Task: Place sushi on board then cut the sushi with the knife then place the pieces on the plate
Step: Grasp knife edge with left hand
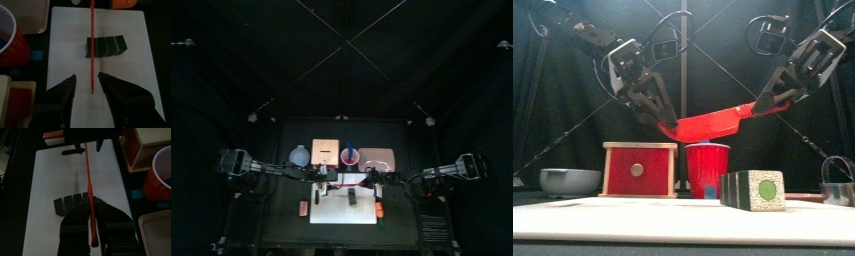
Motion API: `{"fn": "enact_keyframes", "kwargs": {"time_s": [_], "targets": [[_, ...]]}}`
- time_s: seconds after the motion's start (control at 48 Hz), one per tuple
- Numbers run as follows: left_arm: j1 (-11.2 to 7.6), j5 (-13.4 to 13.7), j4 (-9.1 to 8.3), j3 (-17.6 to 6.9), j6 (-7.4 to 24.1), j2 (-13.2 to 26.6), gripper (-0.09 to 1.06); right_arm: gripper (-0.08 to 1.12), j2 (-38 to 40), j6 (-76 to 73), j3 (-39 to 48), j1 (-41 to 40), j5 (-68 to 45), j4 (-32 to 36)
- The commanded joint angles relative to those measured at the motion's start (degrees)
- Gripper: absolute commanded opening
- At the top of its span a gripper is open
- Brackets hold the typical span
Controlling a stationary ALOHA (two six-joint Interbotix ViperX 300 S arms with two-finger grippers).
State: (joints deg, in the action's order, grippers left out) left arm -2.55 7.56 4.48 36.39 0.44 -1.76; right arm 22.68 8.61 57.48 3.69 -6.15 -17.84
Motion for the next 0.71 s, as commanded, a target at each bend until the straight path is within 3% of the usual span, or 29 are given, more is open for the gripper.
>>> {"fn": "enact_keyframes", "kwargs": {"time_s": [0.021, 0.333, 0.708], "targets": [[-0.18, -0.35, -0.18, -1.85, 0.0, 0.18, 0.78, 0.4, 0.53, 0.09, -1.14, 0.35, -0.53, -0.35], [-0.18, -0.79, -0.53, -2.2, 0.09, 0.97, 0.76, 0.4, 0.62, 0.09, -0.88, 0.79, -0.53, -0.88], [-0.18, -0.88, -0.88, -2.99, 0.18, 2.11, 0.59, 0.4, 0.26, 0.0, -0.62, 0.88, -0.53, -0.97]]}}
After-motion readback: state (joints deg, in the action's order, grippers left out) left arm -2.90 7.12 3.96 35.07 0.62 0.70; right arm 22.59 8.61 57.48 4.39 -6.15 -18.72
